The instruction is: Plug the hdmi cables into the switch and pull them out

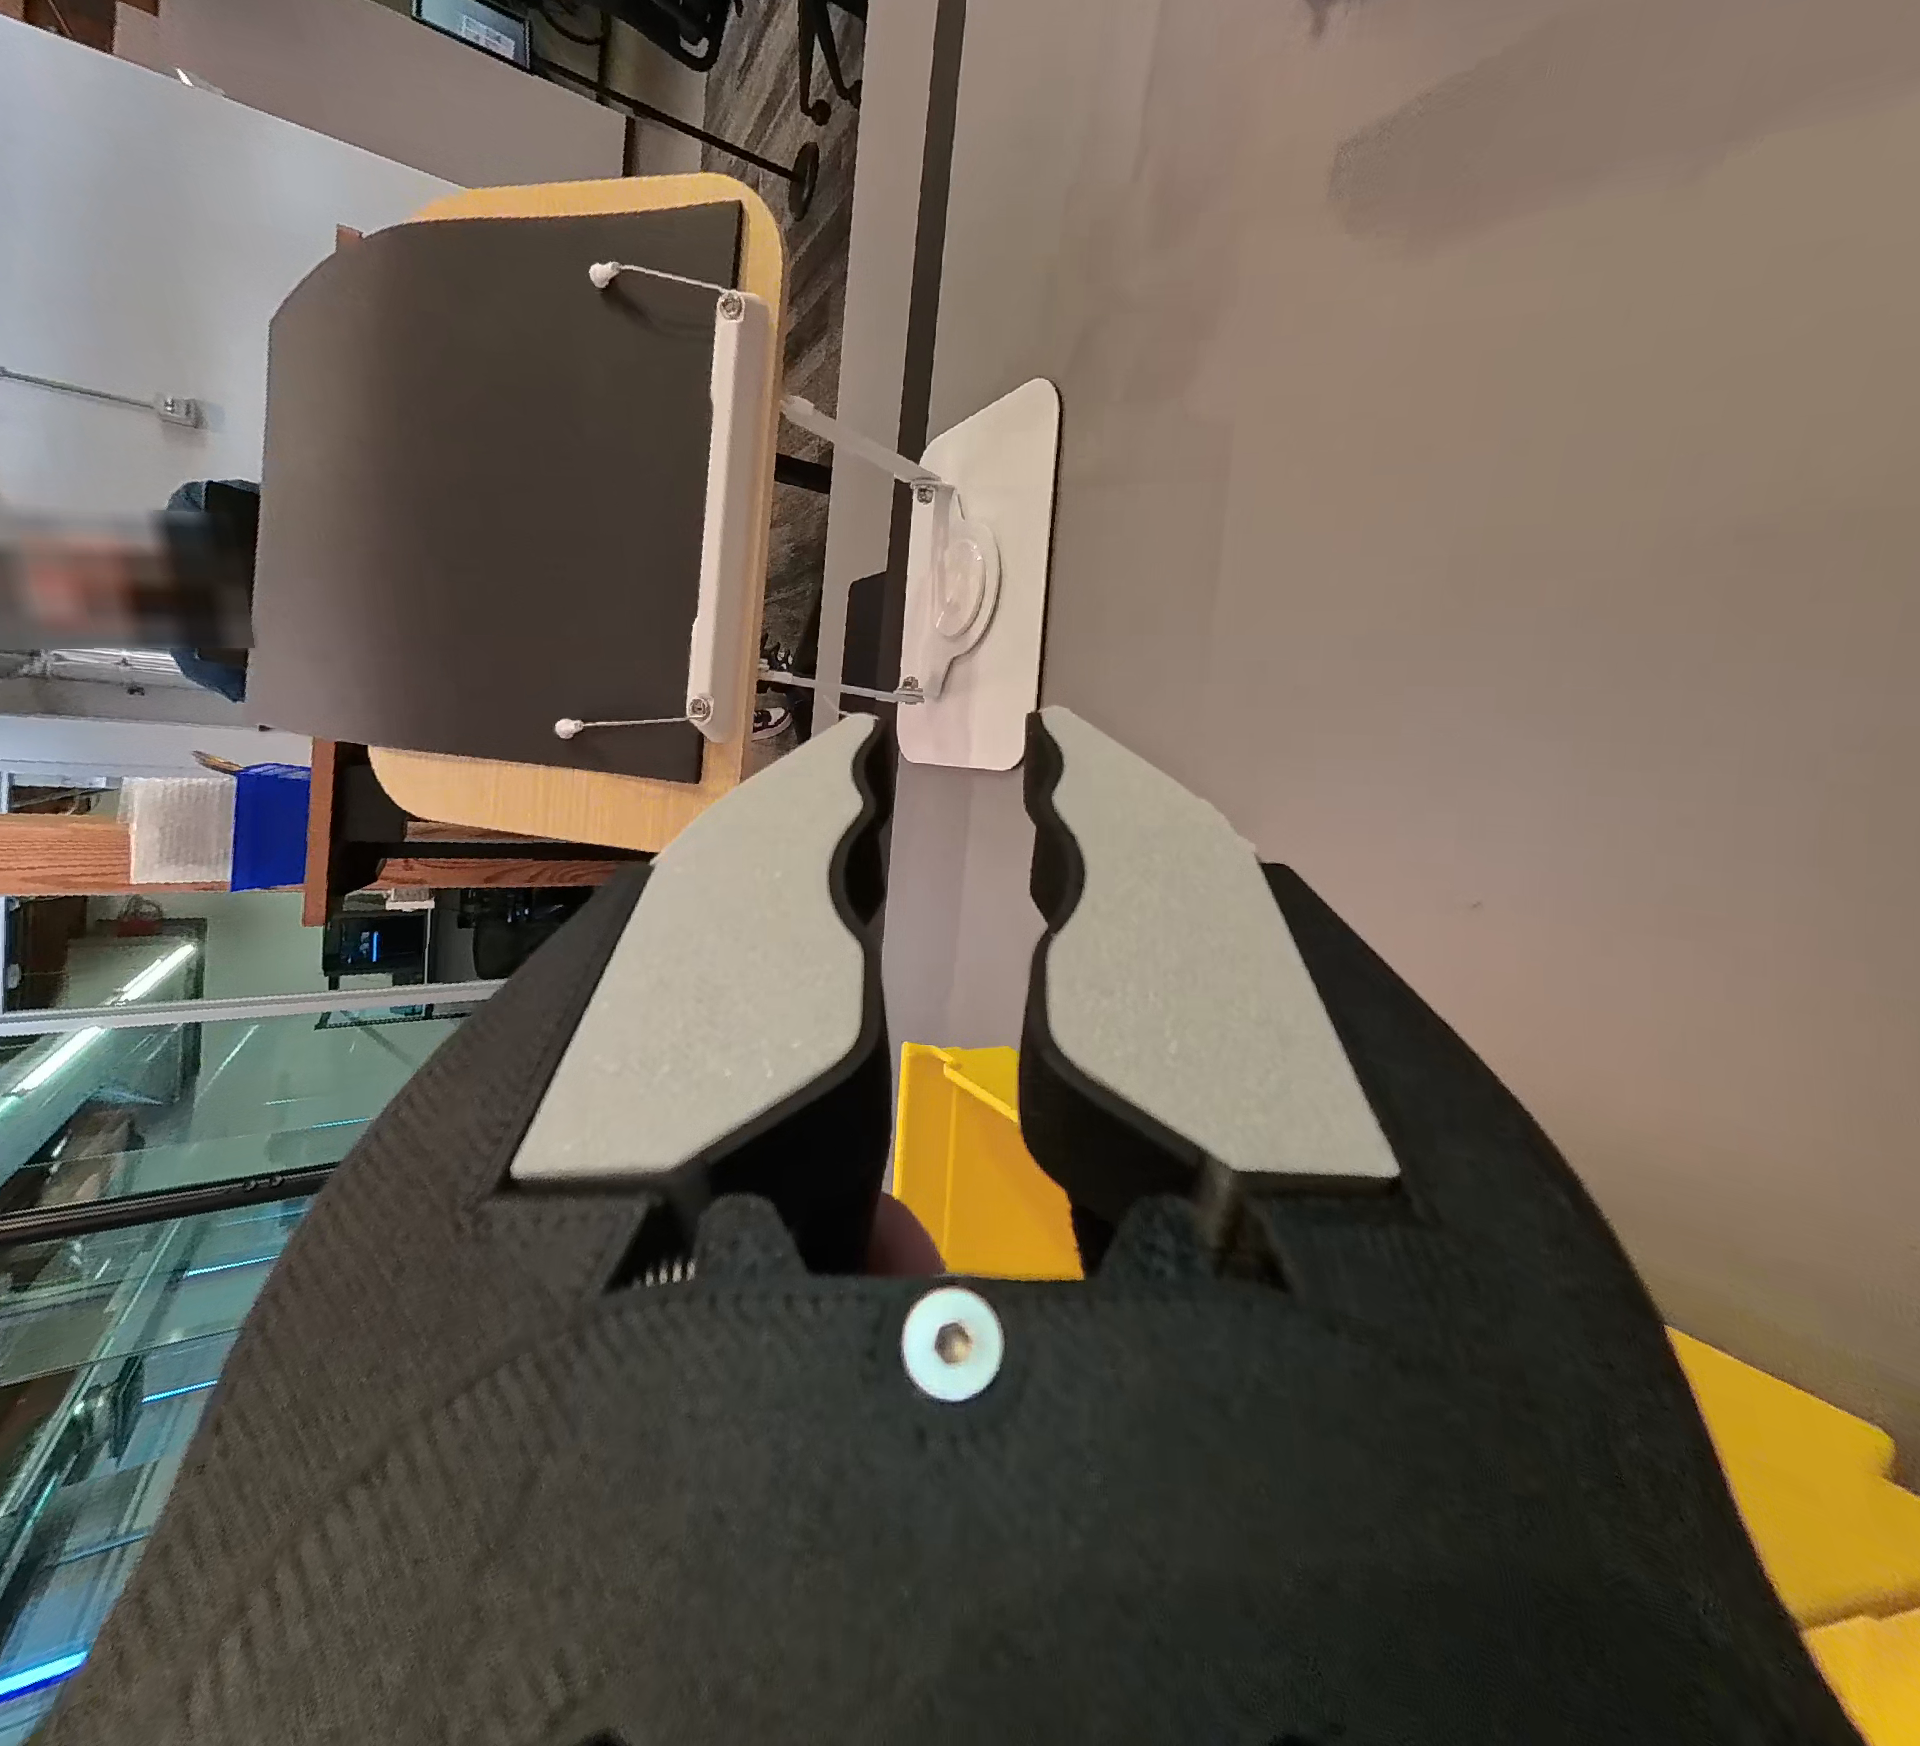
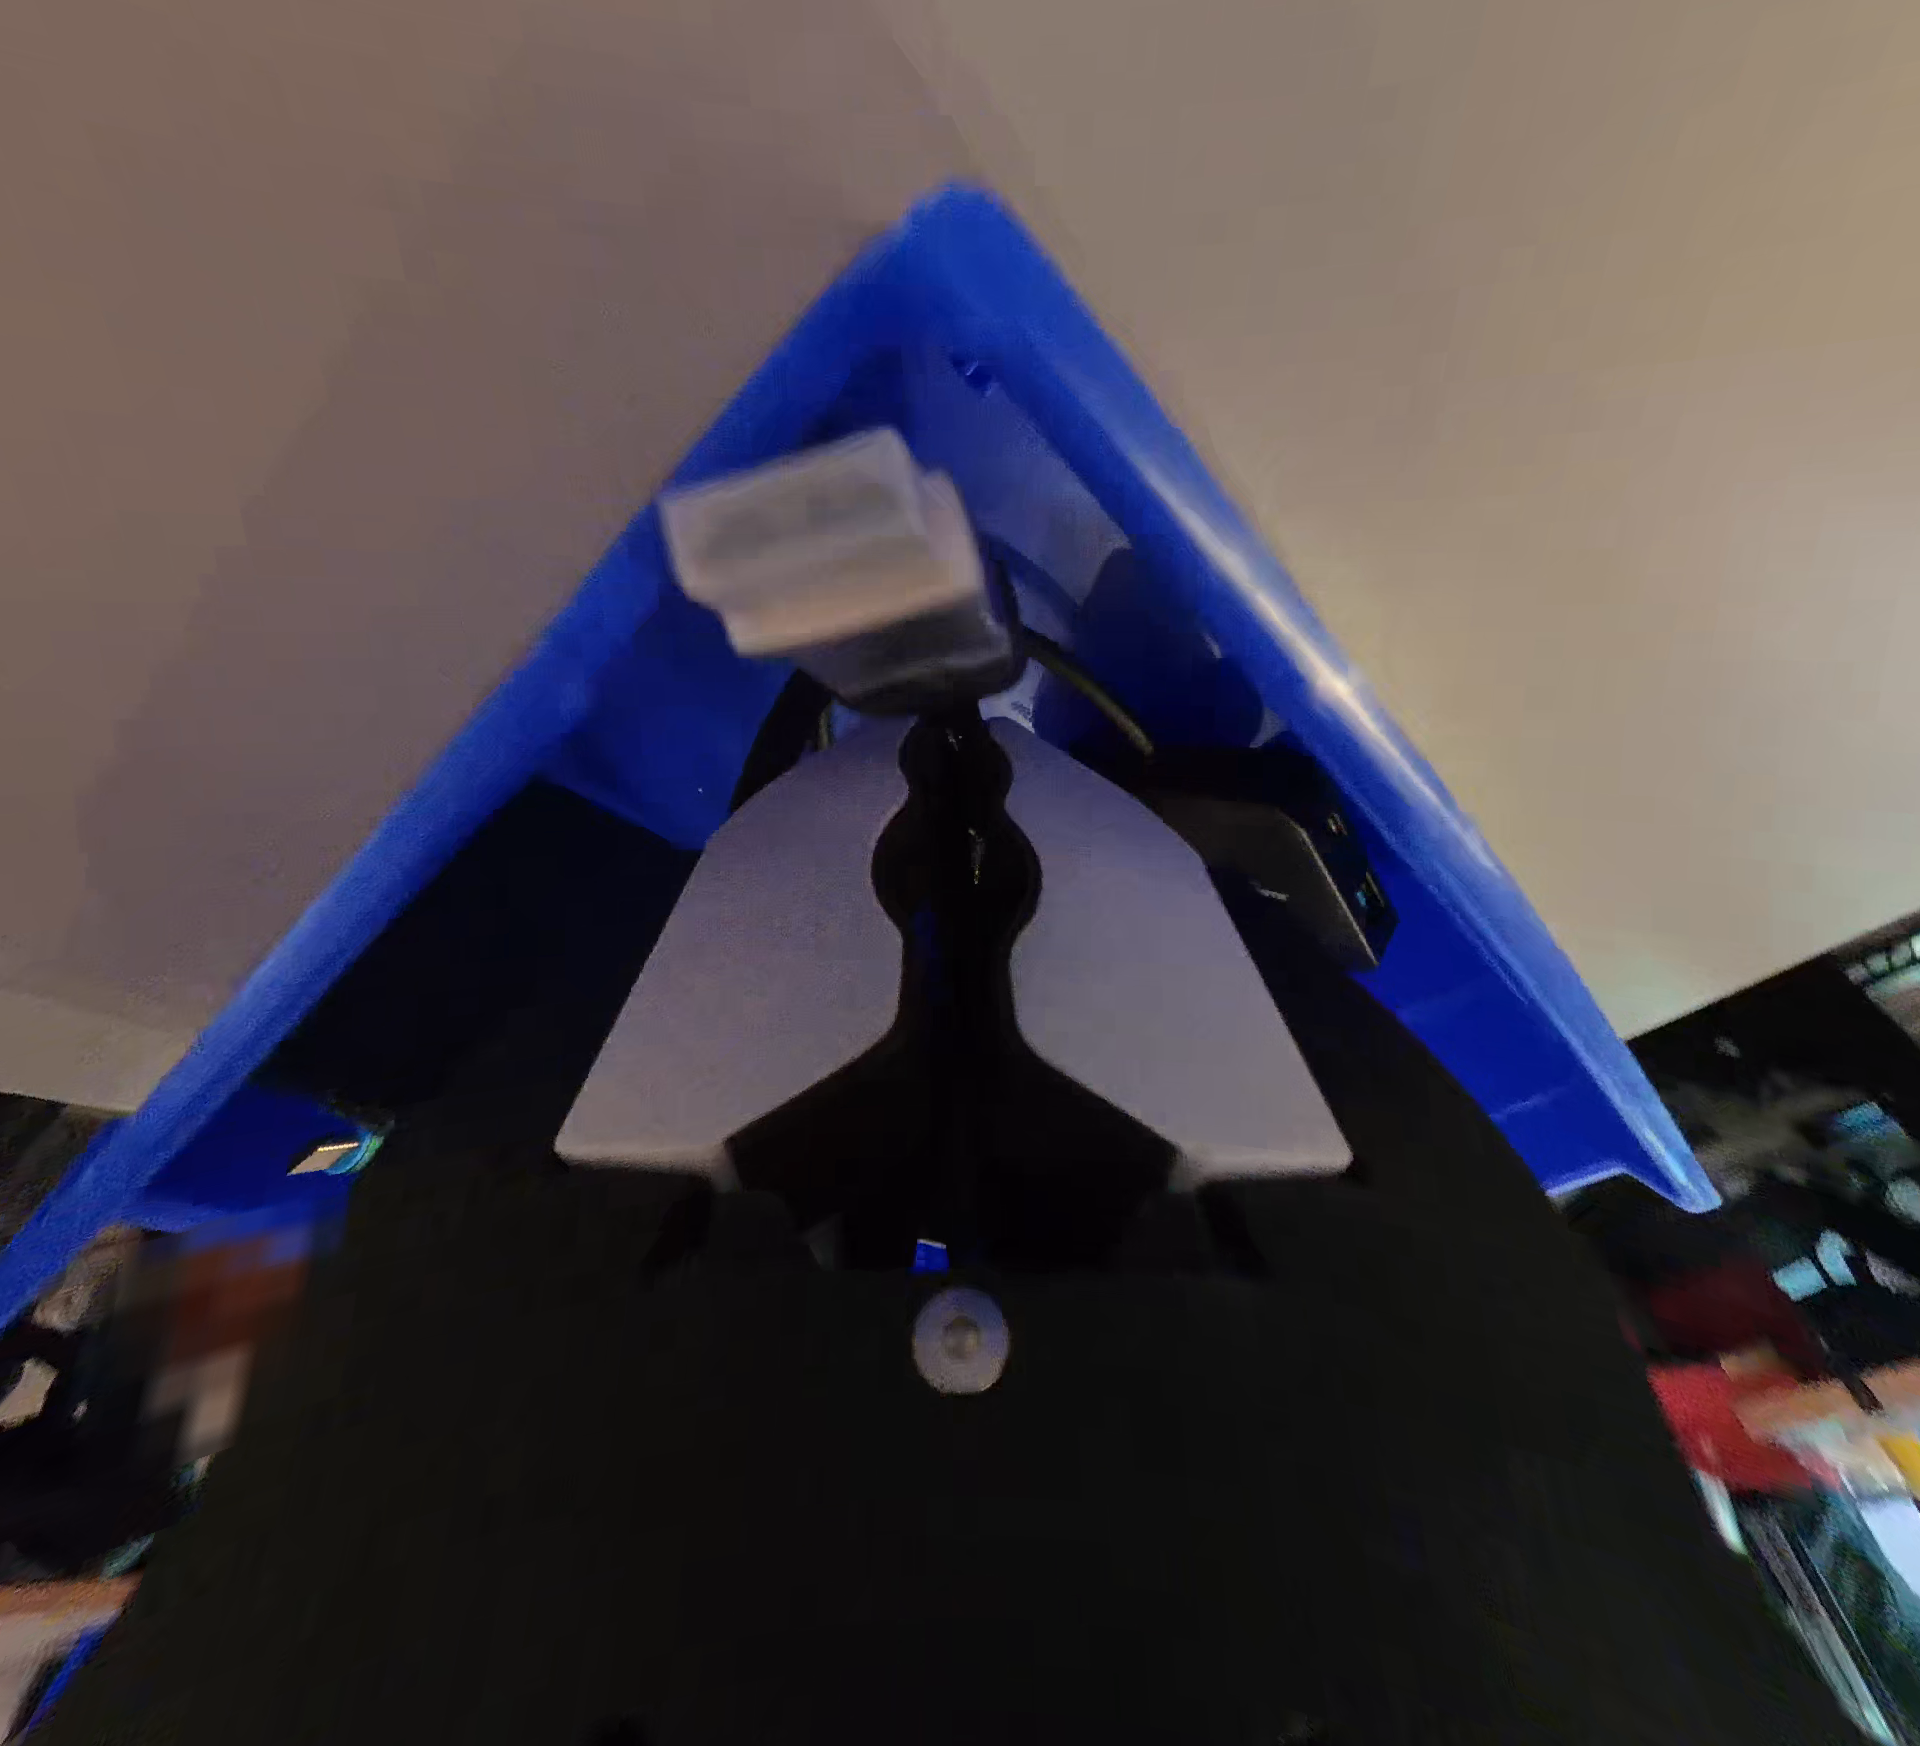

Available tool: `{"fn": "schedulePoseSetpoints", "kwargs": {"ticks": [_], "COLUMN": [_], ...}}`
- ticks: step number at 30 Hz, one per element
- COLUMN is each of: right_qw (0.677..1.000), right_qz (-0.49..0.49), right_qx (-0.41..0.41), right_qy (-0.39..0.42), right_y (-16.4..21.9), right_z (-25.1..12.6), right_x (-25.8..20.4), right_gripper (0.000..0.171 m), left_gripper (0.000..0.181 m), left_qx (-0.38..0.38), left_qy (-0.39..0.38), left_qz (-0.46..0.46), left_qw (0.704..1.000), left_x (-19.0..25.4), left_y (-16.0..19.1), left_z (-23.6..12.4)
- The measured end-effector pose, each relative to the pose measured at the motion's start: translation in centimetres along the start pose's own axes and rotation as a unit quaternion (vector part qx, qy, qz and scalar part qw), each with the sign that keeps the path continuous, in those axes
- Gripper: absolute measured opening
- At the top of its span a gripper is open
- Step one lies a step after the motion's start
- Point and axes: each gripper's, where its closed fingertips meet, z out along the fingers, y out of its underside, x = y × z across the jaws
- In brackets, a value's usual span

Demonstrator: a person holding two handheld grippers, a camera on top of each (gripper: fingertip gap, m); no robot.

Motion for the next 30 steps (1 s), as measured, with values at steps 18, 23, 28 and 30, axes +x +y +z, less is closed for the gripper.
{"fn": "schedulePoseSetpoints", "kwargs": {"ticks": [18,23,28,30], "right_qw": [0.978,0.960,0.957,0.957], "right_qz": [0.024,0.061,0.133,0.144], "right_qx": [0.204,0.261,0.236,0.238], "right_qy": [0.030,0.084,0.102,0.086], "right_y": [-0.8,4.3,12.6,15.3], "right_z": [-9.3,-12.8,-10.0,-8.0], "right_x": [0.6,1.8,3.4,3.1], "right_gripper": [0.048,0.051,0.060,0.060], "left_gripper": [0.025,0.034,0.049,0.051], "left_qx": [-0.030,-0.089,-0.217,-0.265], "left_qy": [-0.013,-0.033,-0.049,-0.058], "left_qz": [-0.004,-0.056,-0.192,-0.226], "left_qw": [0.999,0.994,0.956,0.935], "left_x": [-1.4,-3.6,-4.6,-3.7], "left_y": [1.7,5.4,14.0,17.6], "left_z": [-0.7,-1.9,-4.6,-6.5]}}
